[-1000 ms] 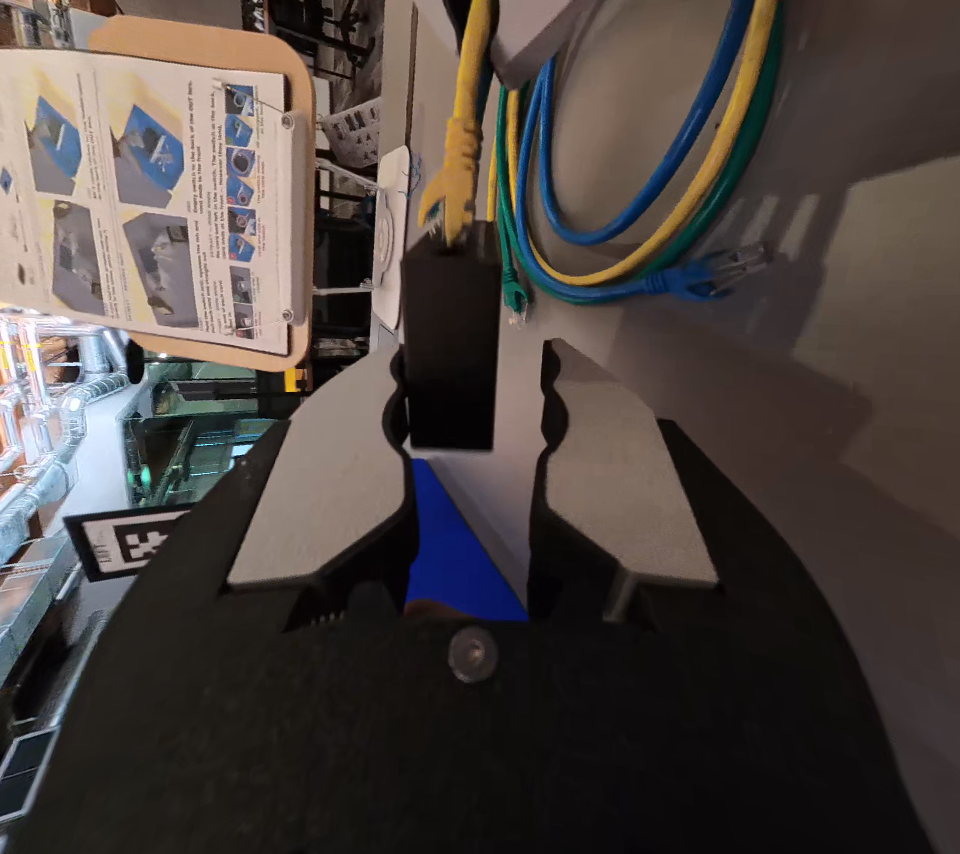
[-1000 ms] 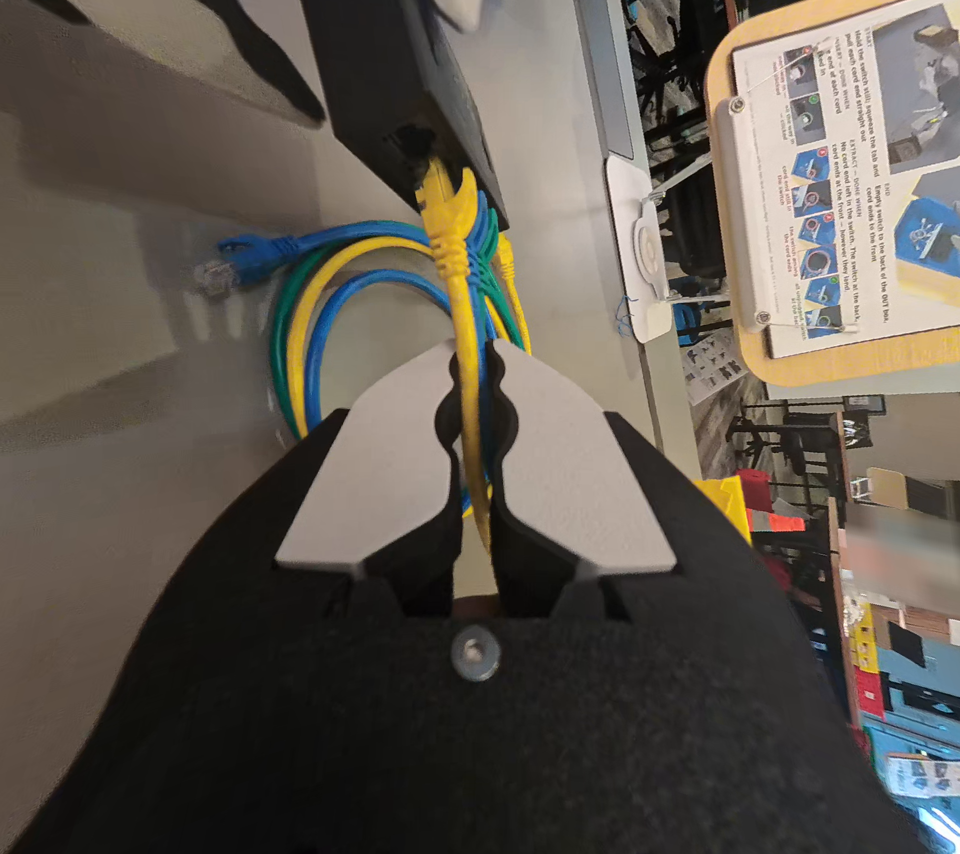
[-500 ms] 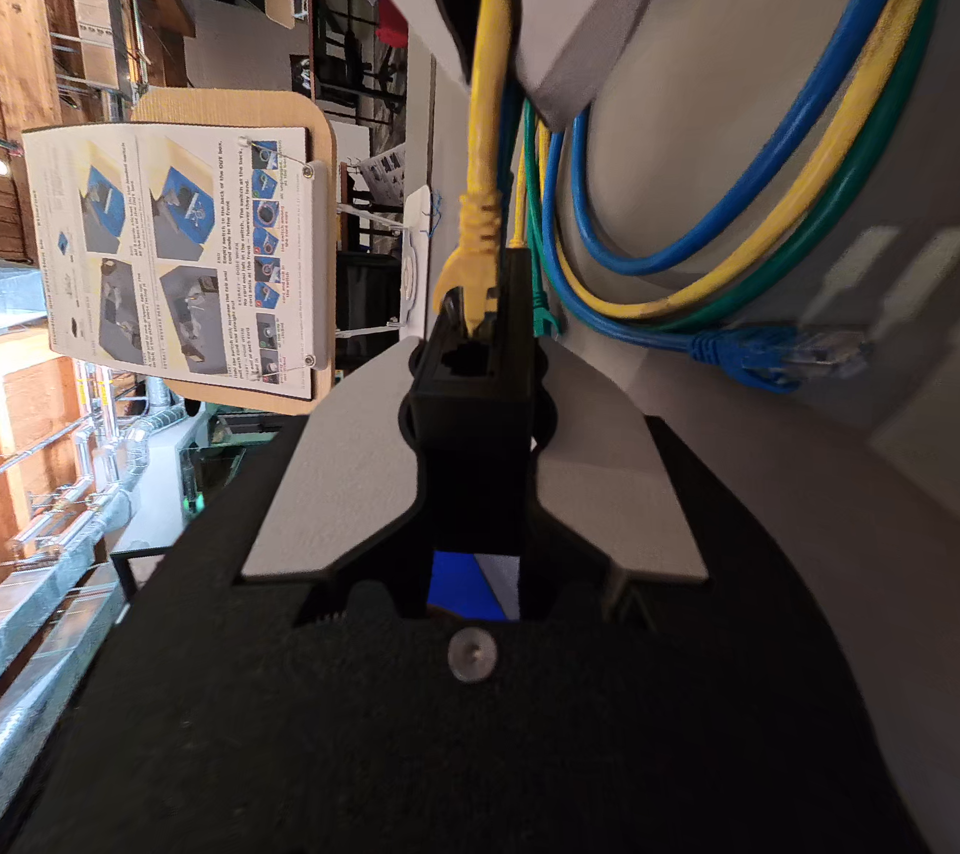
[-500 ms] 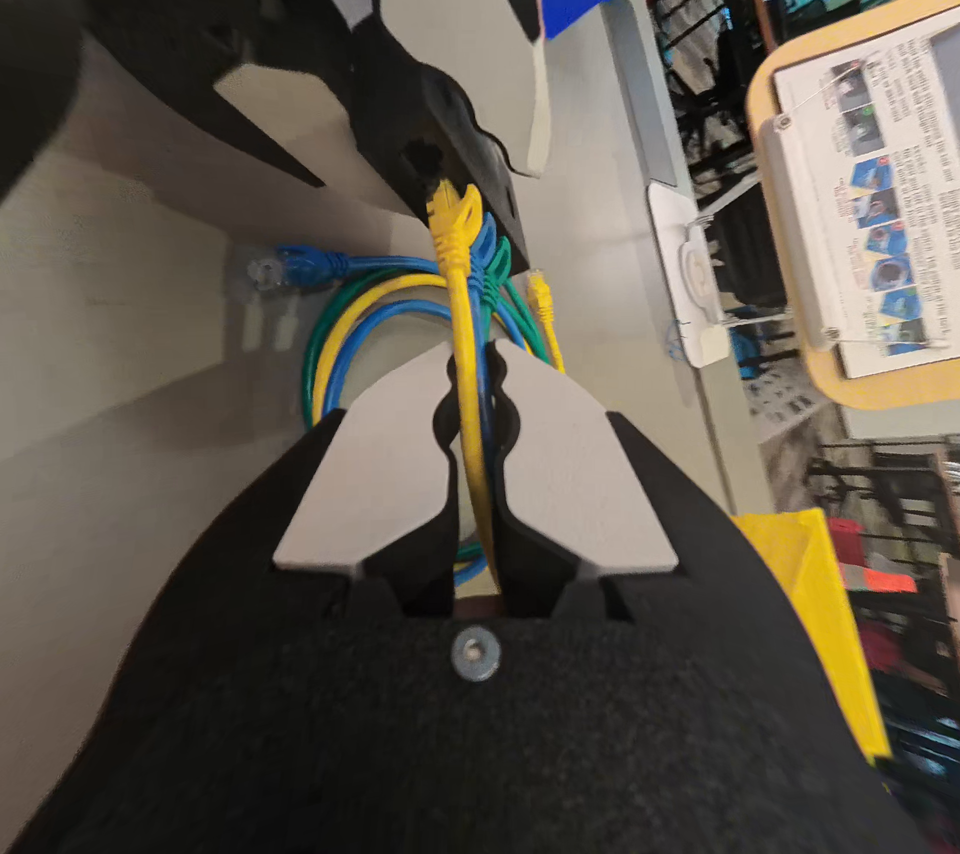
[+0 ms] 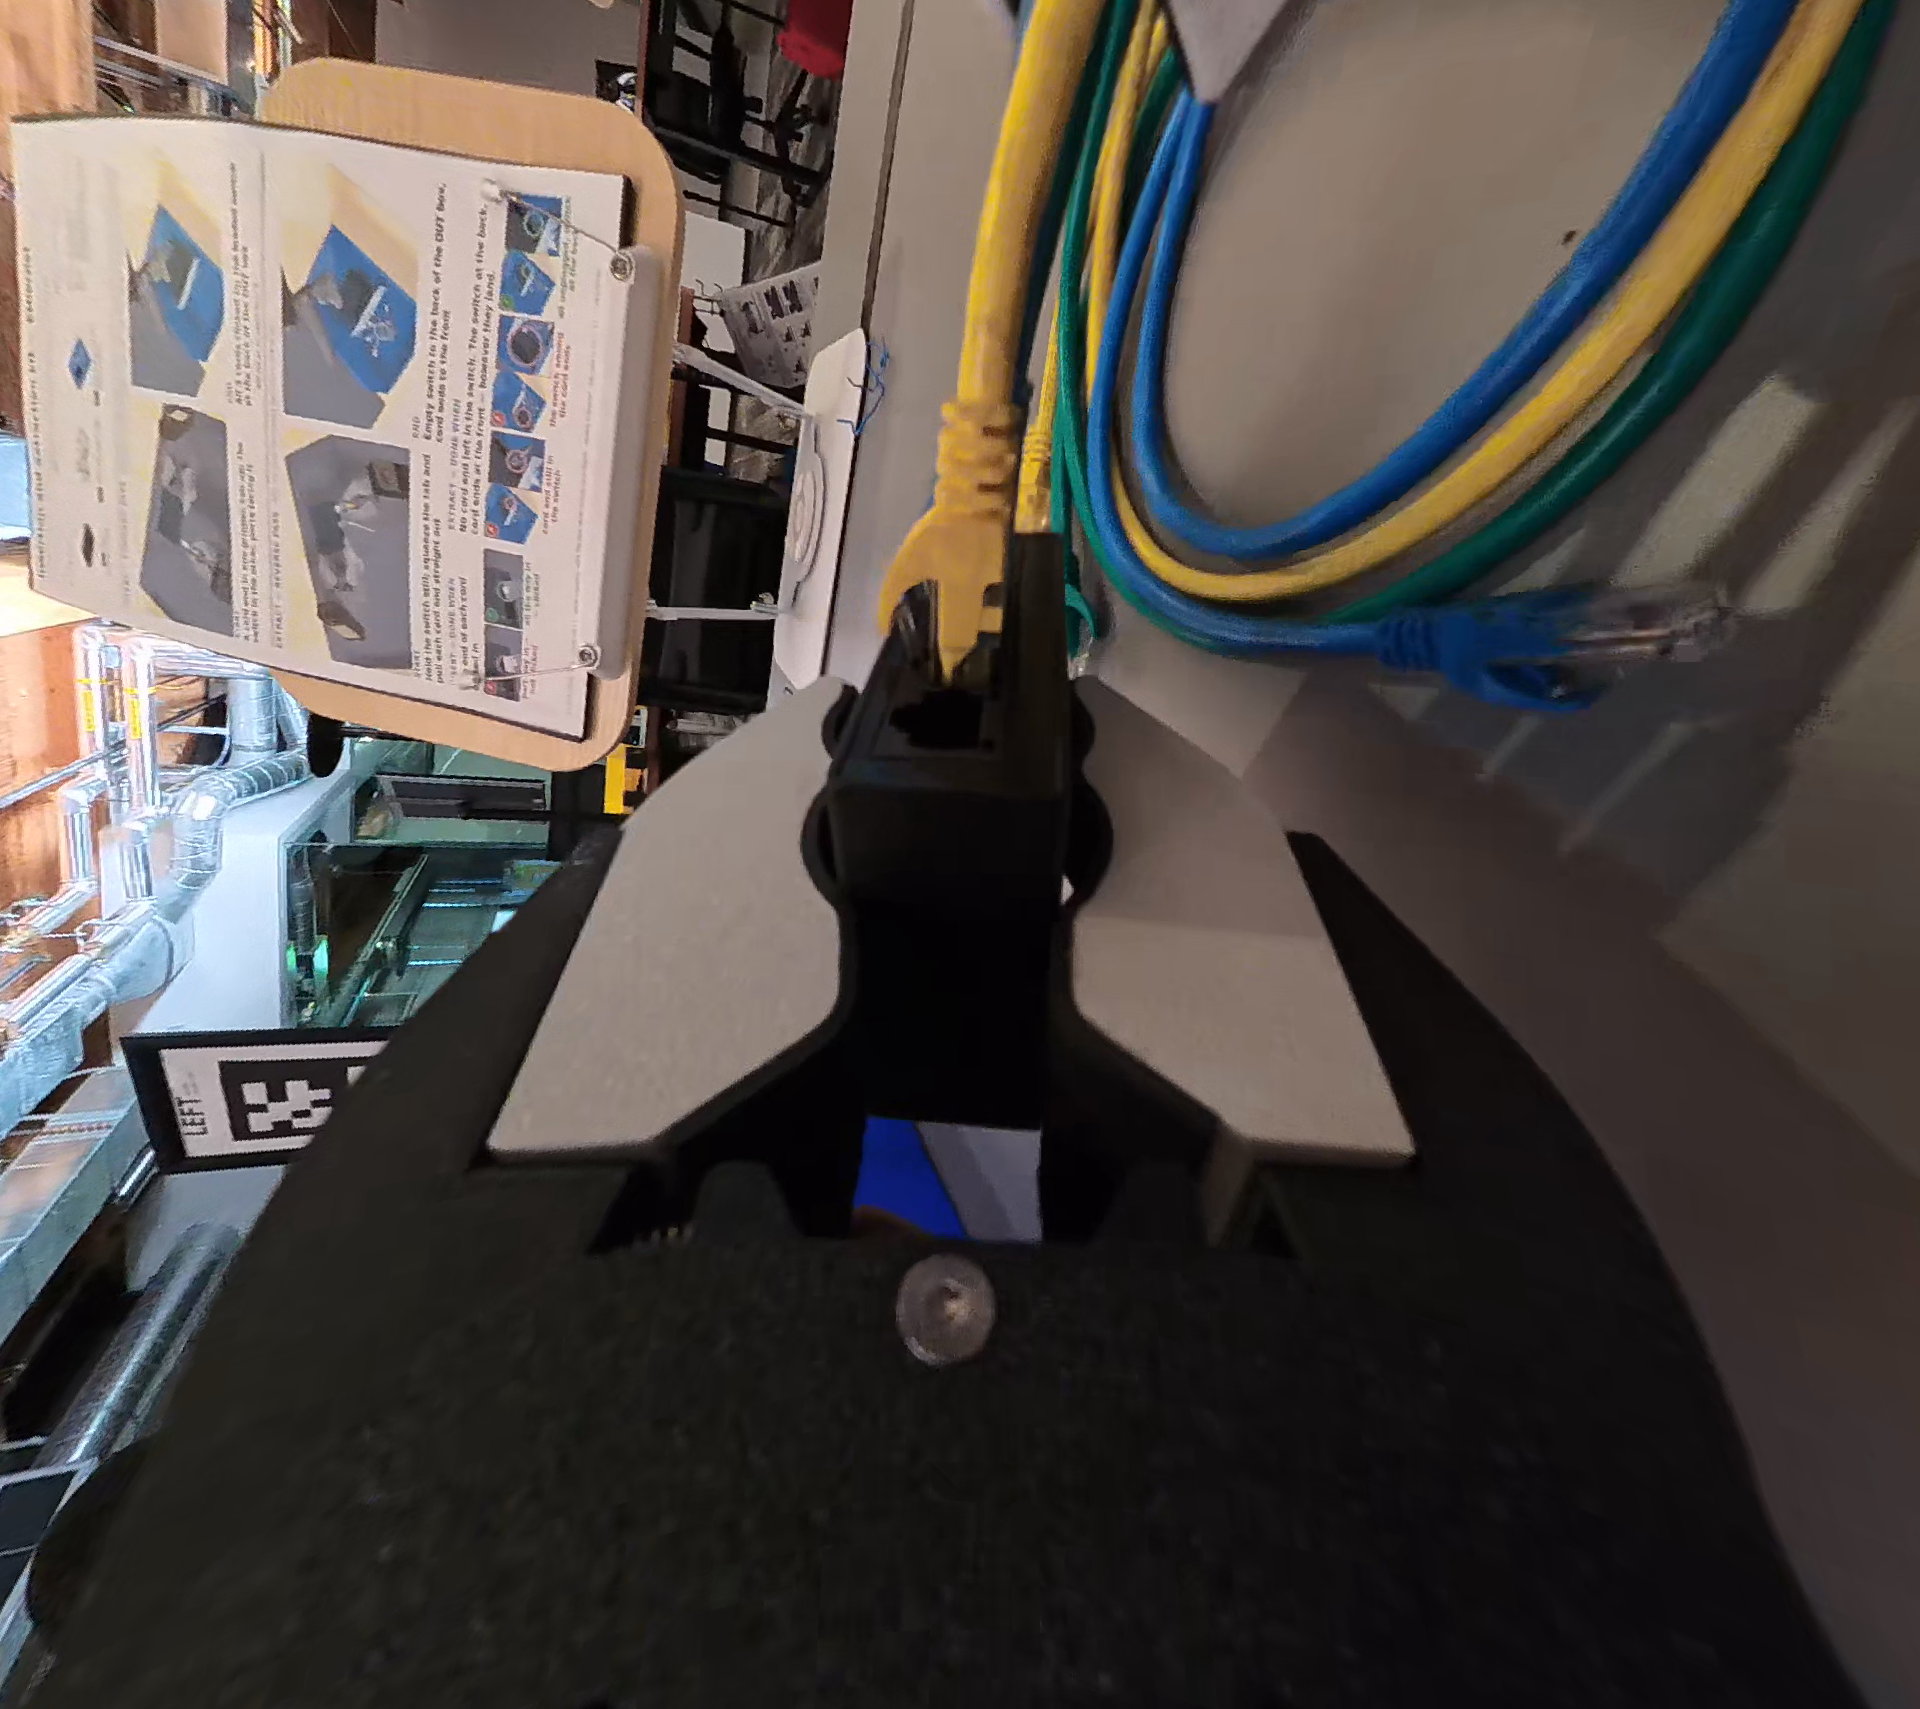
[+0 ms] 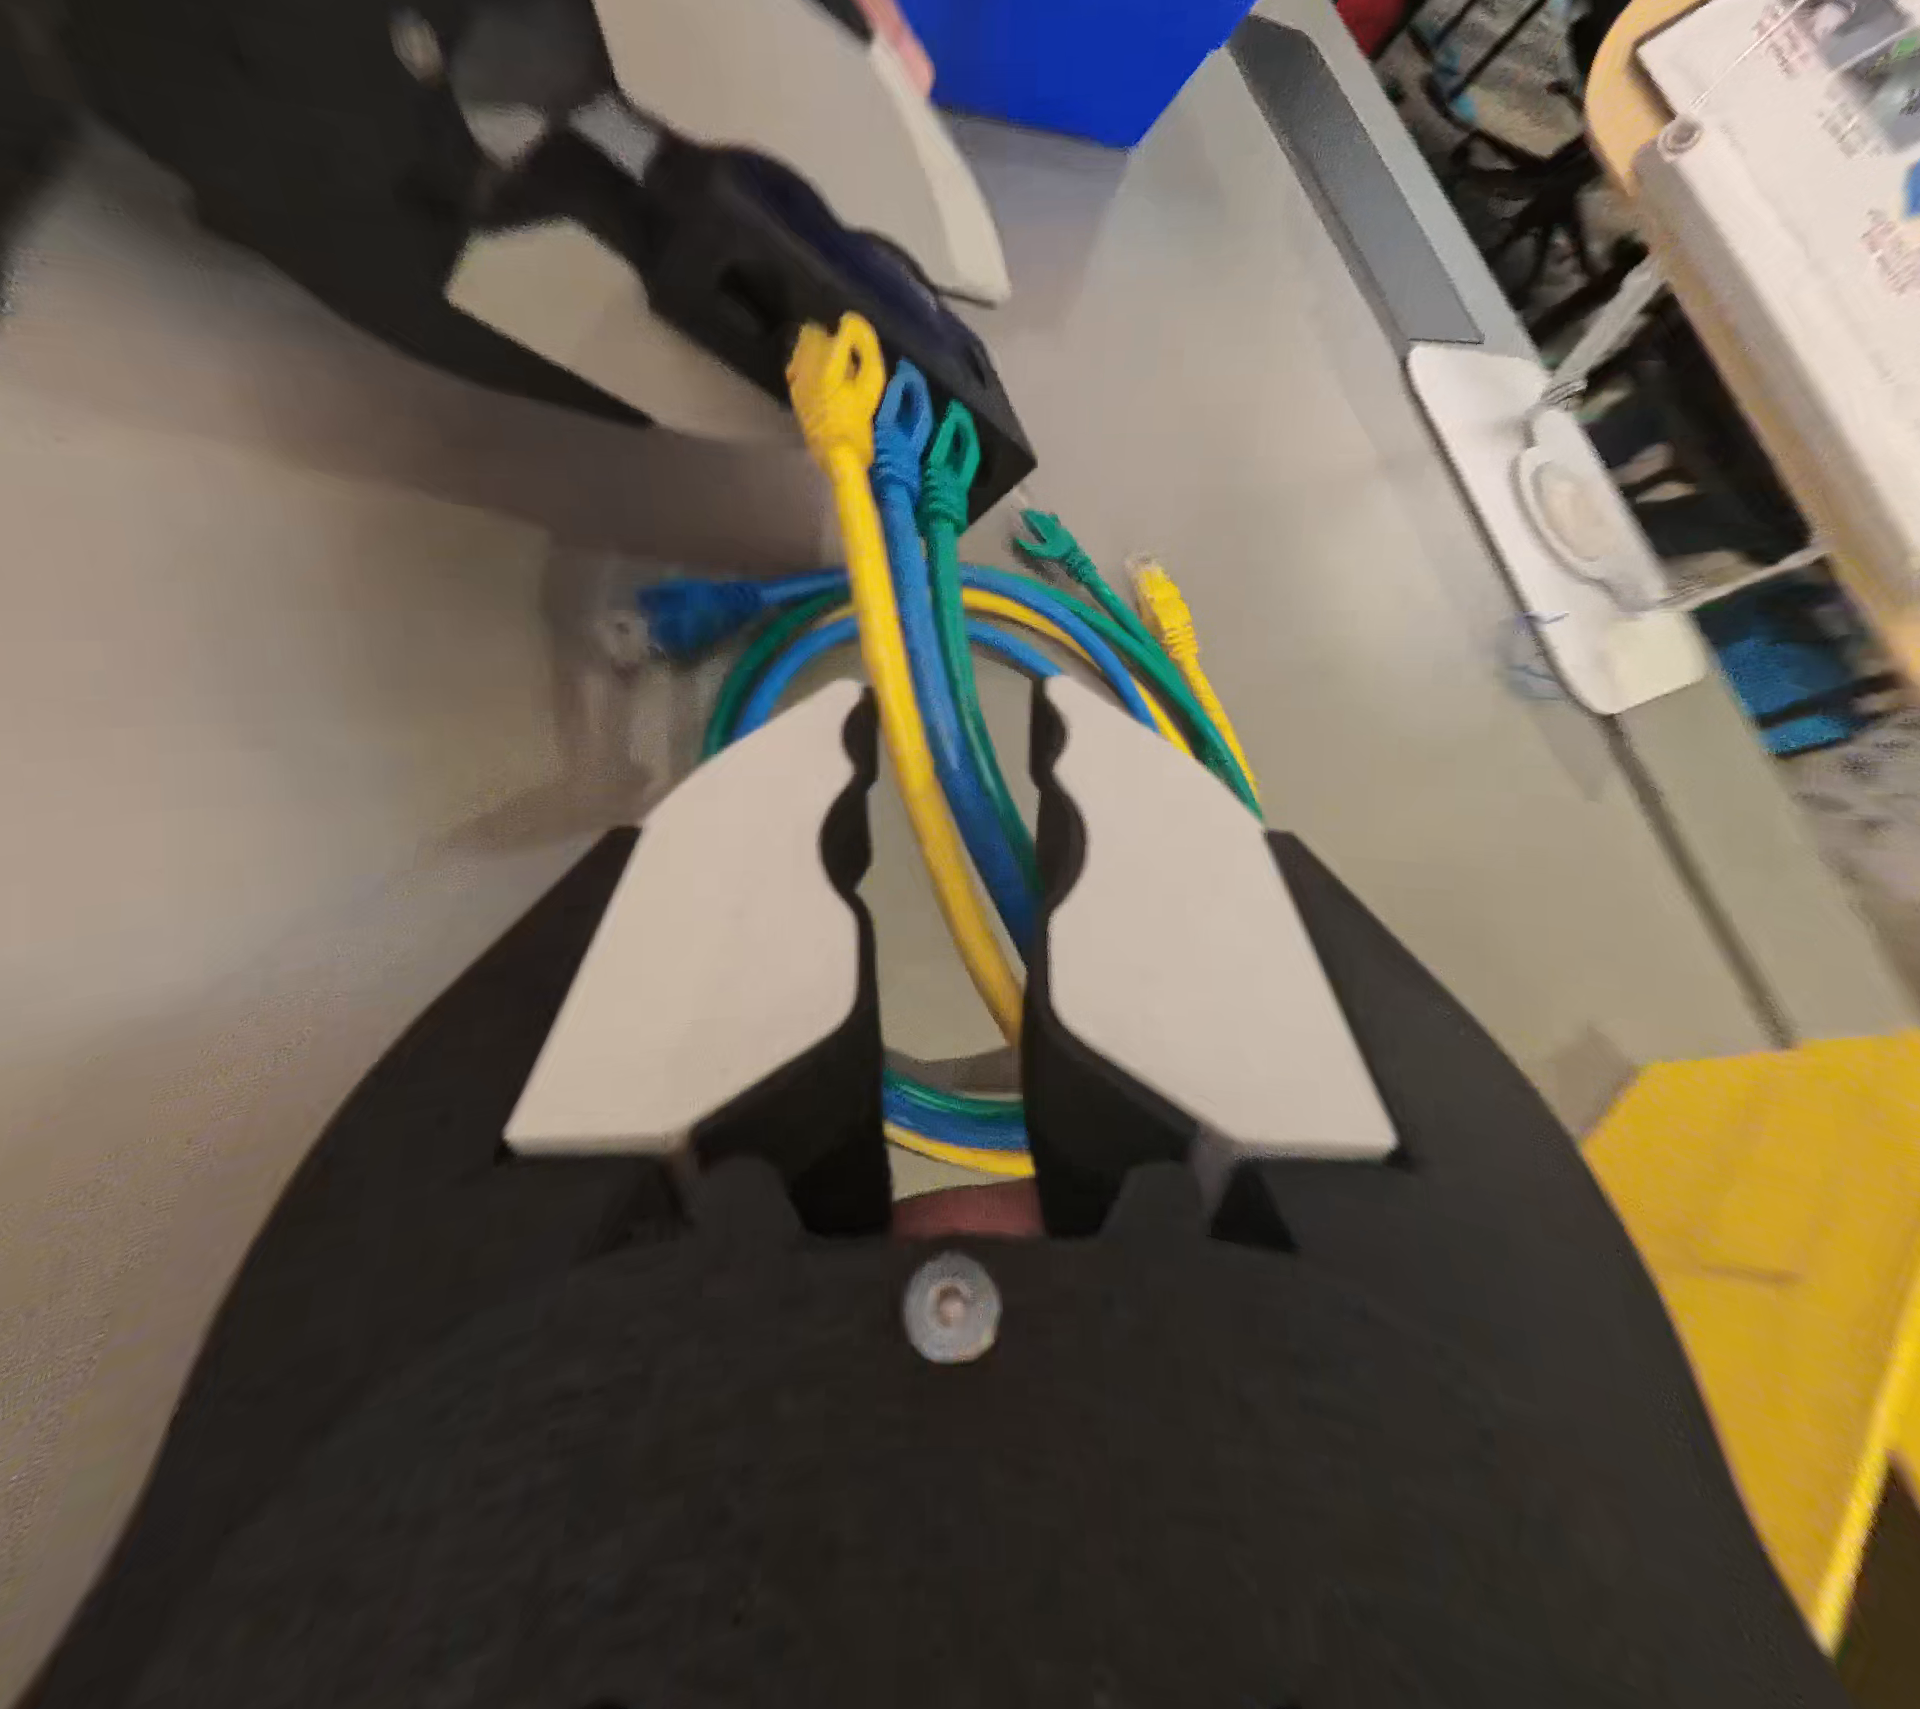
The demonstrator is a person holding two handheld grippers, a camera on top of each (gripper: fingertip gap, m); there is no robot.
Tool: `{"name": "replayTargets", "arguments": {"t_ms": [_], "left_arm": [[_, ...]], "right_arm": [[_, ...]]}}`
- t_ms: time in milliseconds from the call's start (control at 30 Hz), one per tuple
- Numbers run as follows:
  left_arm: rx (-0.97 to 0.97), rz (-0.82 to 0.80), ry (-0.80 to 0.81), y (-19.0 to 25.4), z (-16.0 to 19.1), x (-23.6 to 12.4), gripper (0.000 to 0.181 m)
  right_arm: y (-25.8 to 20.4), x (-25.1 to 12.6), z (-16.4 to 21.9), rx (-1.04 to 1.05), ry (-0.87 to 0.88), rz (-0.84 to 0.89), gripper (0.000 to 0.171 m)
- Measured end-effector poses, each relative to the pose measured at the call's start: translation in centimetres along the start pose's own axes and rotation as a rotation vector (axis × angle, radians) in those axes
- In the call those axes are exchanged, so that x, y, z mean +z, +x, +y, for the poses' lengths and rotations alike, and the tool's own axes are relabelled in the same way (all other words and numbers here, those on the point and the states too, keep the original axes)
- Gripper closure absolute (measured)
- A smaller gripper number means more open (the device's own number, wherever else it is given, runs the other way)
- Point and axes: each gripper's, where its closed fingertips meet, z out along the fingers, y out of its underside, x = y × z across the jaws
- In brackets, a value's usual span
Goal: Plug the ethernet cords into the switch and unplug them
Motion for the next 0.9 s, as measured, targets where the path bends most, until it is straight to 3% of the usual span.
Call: {"name": "replayTargets", "arguments": {"t_ms": [33,233,400,500,667,800,900], "left_arm": [[-0.005,0.006,-0.007,0.1,0.1,0.0,0.146],[-0.061,0.047,0.023,0.5,0.5,-0.5,0.15],[-0.031,0.101,-0.015,1.2,1.0,-0.8,0.152],[0.024,0.092,-0.025,1.2,1.0,-0.7,0.152],[0.027,0.118,-0.038,1.6,0.8,-0.9,0.152],[-0.026,0.145,-0.05,1.5,0.8,-1.1,0.152],[-0.049,0.158,-0.059,1.3,0.5,-1.4,0.152]], "right_arm": [[-0.1,0.4,0.1,-0.049,-0.014,0.026,0.154],[0.4,0.8,-0.1,-0.186,-0.054,0.157,0.159],[-0.4,0.9,-0.2,-0.264,-0.04,0.138,0.16],[-0.6,1.1,0.2,-0.208,-0.052,0.1,0.158],[-1.4,-0.4,-1.2,0.018,0.078,-0.083,0.146],[-3.1,-3.1,-5.1,0.307,0.217,-0.471,0.127],[-2.1,-2.0,-6.0,0.184,0.209,-0.413,0.127]]}}
